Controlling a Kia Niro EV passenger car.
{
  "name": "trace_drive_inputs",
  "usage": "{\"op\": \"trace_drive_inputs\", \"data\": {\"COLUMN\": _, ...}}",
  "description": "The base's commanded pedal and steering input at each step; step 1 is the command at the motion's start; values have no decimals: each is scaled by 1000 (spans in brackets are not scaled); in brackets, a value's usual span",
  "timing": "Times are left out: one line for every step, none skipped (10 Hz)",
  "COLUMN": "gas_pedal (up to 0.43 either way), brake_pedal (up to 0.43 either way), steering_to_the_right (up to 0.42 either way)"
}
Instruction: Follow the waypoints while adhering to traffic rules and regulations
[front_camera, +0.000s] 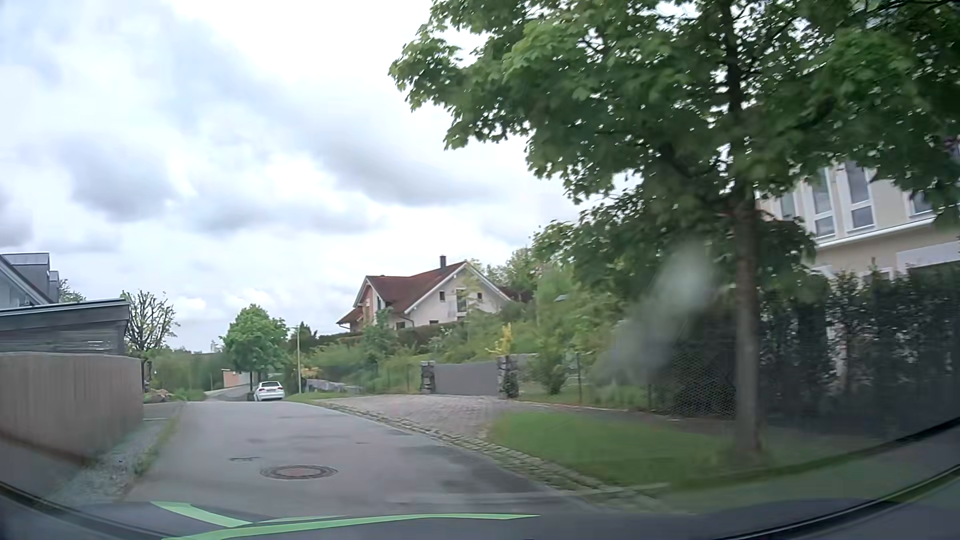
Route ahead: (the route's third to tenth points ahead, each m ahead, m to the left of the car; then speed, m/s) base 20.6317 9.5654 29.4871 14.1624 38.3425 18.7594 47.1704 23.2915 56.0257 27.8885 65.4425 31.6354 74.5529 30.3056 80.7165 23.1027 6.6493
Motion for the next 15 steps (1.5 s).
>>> {"op": "trace_drive_inputs", "data": {"gas_pedal": 220, "brake_pedal": 0, "steering_to_the_right": -266}}
{"op": "trace_drive_inputs", "data": {"gas_pedal": 220, "brake_pedal": 0, "steering_to_the_right": -261}}
{"op": "trace_drive_inputs", "data": {"gas_pedal": 220, "brake_pedal": 0, "steering_to_the_right": -253}}
{"op": "trace_drive_inputs", "data": {"gas_pedal": 220, "brake_pedal": 0, "steering_to_the_right": -245}}
{"op": "trace_drive_inputs", "data": {"gas_pedal": 220, "brake_pedal": 0, "steering_to_the_right": -234}}
{"op": "trace_drive_inputs", "data": {"gas_pedal": 220, "brake_pedal": 0, "steering_to_the_right": -219}}
{"op": "trace_drive_inputs", "data": {"gas_pedal": 228, "brake_pedal": 0, "steering_to_the_right": -198}}
{"op": "trace_drive_inputs", "data": {"gas_pedal": 228, "brake_pedal": 0, "steering_to_the_right": -180}}
{"op": "trace_drive_inputs", "data": {"gas_pedal": 228, "brake_pedal": 0, "steering_to_the_right": -151}}
{"op": "trace_drive_inputs", "data": {"gas_pedal": 228, "brake_pedal": 0, "steering_to_the_right": -126}}
{"op": "trace_drive_inputs", "data": {"gas_pedal": 228, "brake_pedal": 0, "steering_to_the_right": -102}}
{"op": "trace_drive_inputs", "data": {"gas_pedal": 228, "brake_pedal": 0, "steering_to_the_right": -87}}
{"op": "trace_drive_inputs", "data": {"gas_pedal": 228, "brake_pedal": 0, "steering_to_the_right": -75}}
{"op": "trace_drive_inputs", "data": {"gas_pedal": 228, "brake_pedal": 0, "steering_to_the_right": -61}}
{"op": "trace_drive_inputs", "data": {"gas_pedal": 220, "brake_pedal": 0, "steering_to_the_right": -50}}
